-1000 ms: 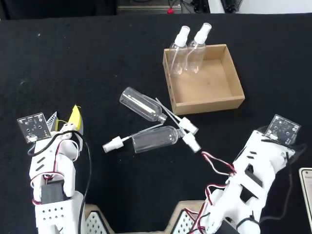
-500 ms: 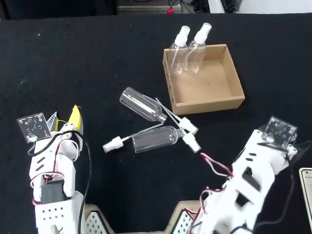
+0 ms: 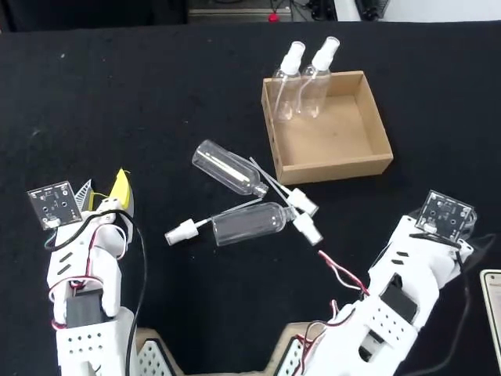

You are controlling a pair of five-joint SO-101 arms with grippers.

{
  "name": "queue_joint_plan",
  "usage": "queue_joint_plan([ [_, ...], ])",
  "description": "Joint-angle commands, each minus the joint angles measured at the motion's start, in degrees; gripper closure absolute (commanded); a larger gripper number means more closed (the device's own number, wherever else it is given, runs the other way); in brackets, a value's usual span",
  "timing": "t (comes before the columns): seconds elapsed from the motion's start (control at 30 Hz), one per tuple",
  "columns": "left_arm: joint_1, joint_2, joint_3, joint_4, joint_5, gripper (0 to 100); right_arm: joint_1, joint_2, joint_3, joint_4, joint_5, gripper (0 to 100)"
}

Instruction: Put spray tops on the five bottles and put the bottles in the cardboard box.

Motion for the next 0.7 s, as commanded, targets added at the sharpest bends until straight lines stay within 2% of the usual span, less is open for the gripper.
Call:
queue_joint_plan([
  [0.0, 0.5, 0.2, 1.2, -1.0, -0.4, 80, 1.3, -2.1, -0.4, 0.3, 0.6, 66.2],
  [0.17, 0.5, 0.2, 1.2, -1.0, -0.4, 80, 1.4, -2.0, -2.6, 2.5, 0.5, 66.2],
  [0.37, 0.5, 0.2, 1.2, -1.0, -0.4, 80, 1.9, -2.0, -13.1, 18.5, 0.3, 66.2],
  [0.67, 0.5, 0.2, 1.2, -1.0, -0.4, 80, 2.3, -2.0, -16.0, 21.7, 0.6, 66.2],
])
